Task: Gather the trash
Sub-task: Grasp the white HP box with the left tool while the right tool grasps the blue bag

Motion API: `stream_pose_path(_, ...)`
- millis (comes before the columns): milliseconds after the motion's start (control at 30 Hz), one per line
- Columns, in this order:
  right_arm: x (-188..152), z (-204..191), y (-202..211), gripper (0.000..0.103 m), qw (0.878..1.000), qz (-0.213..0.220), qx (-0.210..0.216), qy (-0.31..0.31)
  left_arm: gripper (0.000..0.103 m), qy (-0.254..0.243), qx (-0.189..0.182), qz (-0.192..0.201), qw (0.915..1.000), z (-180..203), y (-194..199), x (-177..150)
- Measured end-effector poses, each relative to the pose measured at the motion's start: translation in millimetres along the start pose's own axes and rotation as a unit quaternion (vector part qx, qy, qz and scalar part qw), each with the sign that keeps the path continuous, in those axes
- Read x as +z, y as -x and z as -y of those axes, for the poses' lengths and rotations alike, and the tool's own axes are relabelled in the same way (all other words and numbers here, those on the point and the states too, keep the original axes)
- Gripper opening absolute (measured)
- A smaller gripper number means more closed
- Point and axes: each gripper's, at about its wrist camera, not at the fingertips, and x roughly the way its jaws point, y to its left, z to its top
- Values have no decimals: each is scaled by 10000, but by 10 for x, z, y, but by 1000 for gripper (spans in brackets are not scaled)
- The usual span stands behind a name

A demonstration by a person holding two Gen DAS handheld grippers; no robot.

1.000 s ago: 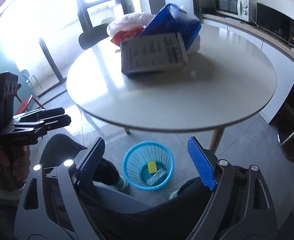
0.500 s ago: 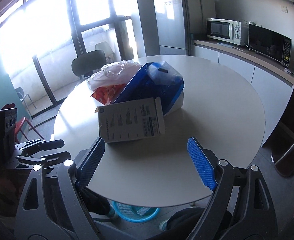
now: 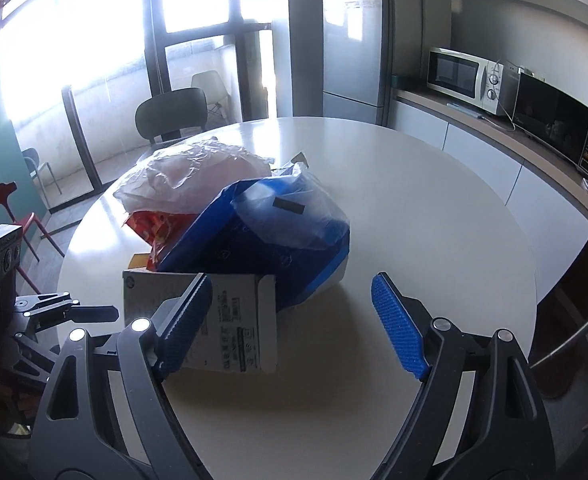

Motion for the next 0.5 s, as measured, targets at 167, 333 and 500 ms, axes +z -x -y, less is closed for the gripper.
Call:
stream_pose_path(167,145,-10,-190,73,9995,-139,78,288,75,-6,-312,-169,9994,-39,-121,71)
stream_pose_path(333,249,-10,-384,71,9983,-315,187,442,73,58,-715,-235,9971,-39,-203,143)
stream_pose_path(500,316,-35,-506,55,9969,-432,175,633,53,126,-1038,-345,9939,-23,-262,110)
